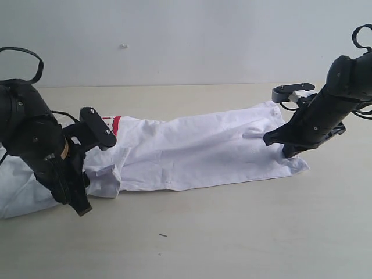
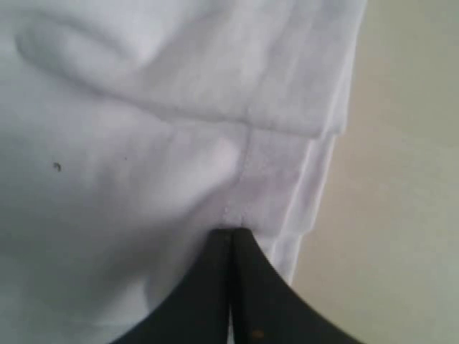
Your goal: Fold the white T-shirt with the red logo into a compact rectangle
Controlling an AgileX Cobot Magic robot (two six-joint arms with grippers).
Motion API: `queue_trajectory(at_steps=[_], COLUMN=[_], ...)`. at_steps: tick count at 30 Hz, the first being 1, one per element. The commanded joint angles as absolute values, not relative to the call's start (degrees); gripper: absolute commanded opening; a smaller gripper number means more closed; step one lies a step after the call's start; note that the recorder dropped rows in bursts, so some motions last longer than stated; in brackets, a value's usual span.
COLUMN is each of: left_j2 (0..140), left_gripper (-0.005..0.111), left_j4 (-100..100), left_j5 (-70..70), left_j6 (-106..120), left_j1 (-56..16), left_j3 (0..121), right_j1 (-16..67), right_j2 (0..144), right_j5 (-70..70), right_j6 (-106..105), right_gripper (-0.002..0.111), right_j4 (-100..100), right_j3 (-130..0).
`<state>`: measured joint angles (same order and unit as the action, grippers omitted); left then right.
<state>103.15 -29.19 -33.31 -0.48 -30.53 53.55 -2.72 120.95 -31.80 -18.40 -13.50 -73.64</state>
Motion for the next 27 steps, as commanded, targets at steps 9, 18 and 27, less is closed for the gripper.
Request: queue_trajectory(at_steps=[9,18,27], left_j2=[105.4,107.5,106.9], left_gripper=[0.048,0.016,0.0], left_j4=[-42.8,-43.2,-46.9], left_j5=[-31.1,-31.7,-32.3], left_j6=[-14.0,-11.4,-10.3], left_j1=[-29.0,-29.0,-29.1], left_j3=[53.3,53.3,53.7], right_j1=[-2.6,-2.6,-2.6], right_j2=[121.1,121.1,121.1], right_j5=[-32.2,-32.2,-32.0], right_j6=[-19.0,-19.0,-19.4], right_gripper=[0.0,0.0,0.0], right_j4=[-13.5,-13.5,-13.5], right_j3=[-73.5,-73.5,-73.5])
